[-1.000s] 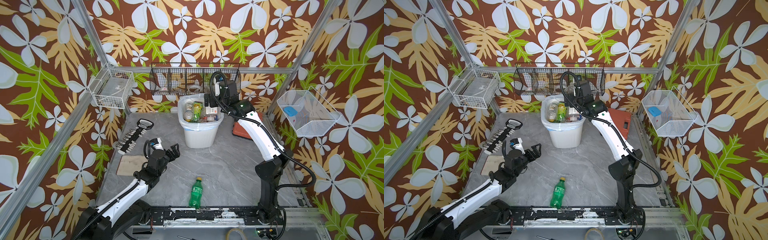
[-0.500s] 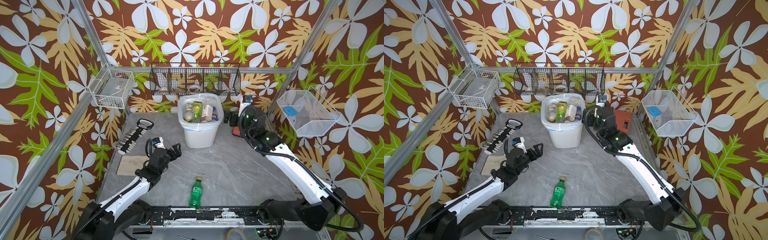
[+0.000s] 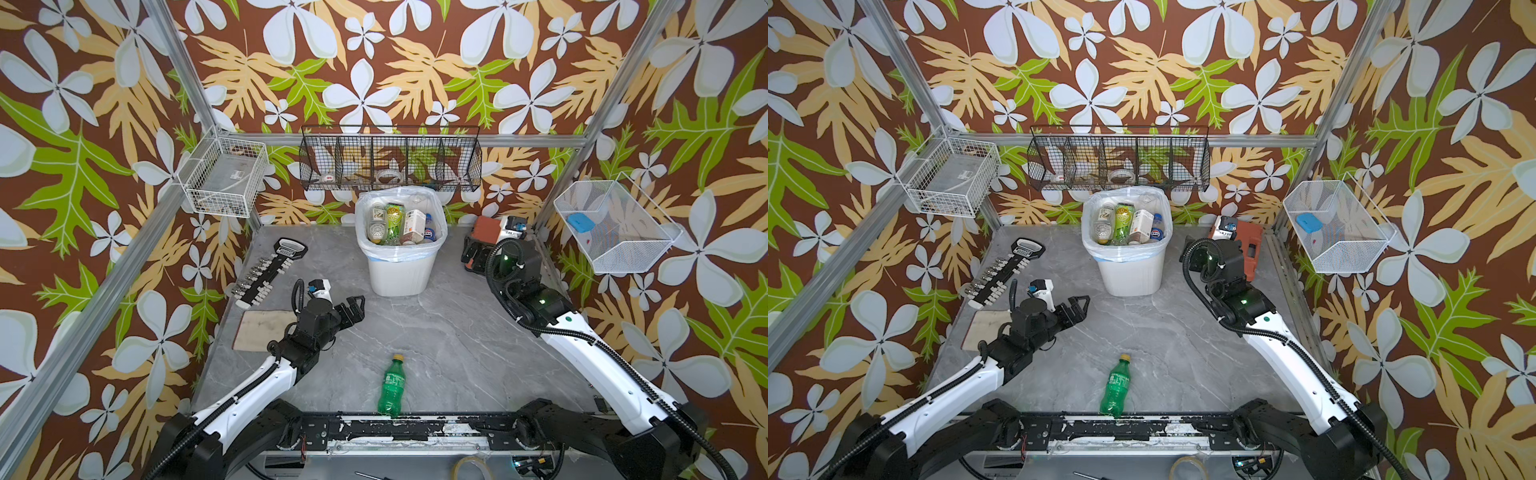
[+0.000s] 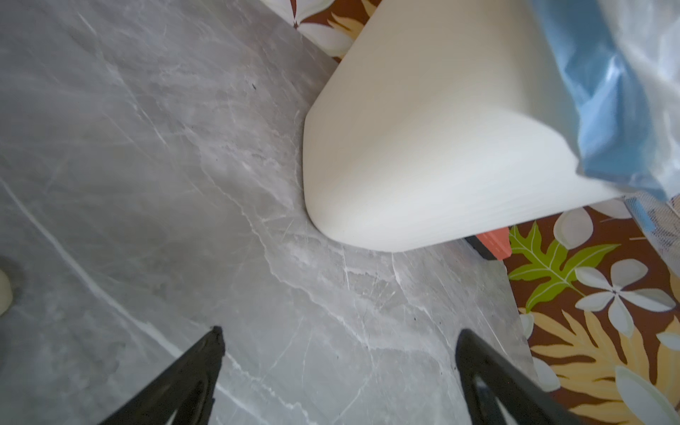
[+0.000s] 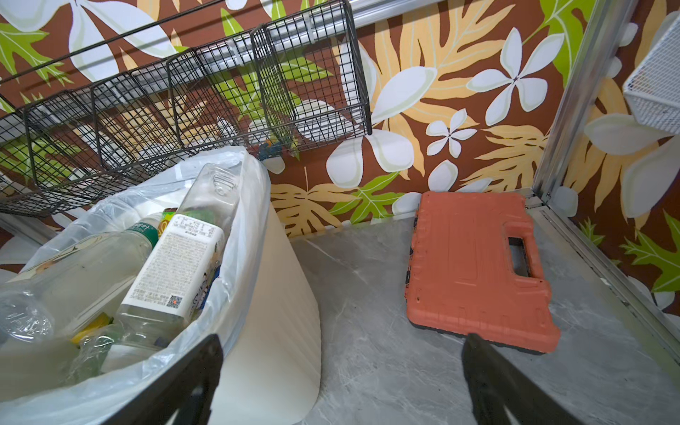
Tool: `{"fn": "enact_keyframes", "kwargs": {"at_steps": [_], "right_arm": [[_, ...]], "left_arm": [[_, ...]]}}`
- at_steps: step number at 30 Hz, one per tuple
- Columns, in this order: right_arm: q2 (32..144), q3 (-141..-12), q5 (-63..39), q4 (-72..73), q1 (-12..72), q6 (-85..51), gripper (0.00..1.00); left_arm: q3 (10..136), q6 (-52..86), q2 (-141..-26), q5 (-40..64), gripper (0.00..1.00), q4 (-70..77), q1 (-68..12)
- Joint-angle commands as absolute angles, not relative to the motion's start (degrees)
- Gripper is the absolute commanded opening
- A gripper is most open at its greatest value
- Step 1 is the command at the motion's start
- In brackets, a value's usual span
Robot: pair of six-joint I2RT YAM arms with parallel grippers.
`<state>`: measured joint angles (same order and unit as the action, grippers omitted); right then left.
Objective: Throw the plastic bottles in the bin
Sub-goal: Throw the plastic bottle into the trash bin, then pick up the plastic bottle from the bottom-center of the table.
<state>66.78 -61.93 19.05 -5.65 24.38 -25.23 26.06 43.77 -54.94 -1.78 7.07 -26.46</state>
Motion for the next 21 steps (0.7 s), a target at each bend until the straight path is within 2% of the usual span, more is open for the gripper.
{"fn": "enact_keyframes", "kwargs": {"at_steps": [1, 5, 11, 21], "right_arm": [[67.5, -62.1, 19.1, -4.6, 24.4, -25.9, 0.99], [68.4, -62.2, 18.5, -4.5, 24.4, -27.1, 0.99], [67.8, -60.4, 18.8, -3.5, 24.4, -27.8, 1.0], [71.2, -61.0, 15.1, -1.7, 24.4, -29.5, 1.0]], "left_arm": [[25.6, 45.2, -51.5, 2.0, 0.98, -1.7, -28.3], [27.3, 46.3, -47.6, -0.6, 0.98, -10.8, -35.4], [30.0, 53.4, -43.6, -9.3, 0.97, -23.0, -51.2], [35.3, 62.0, -55.6, -16.6, 0.96, -24.7, -70.0]]}}
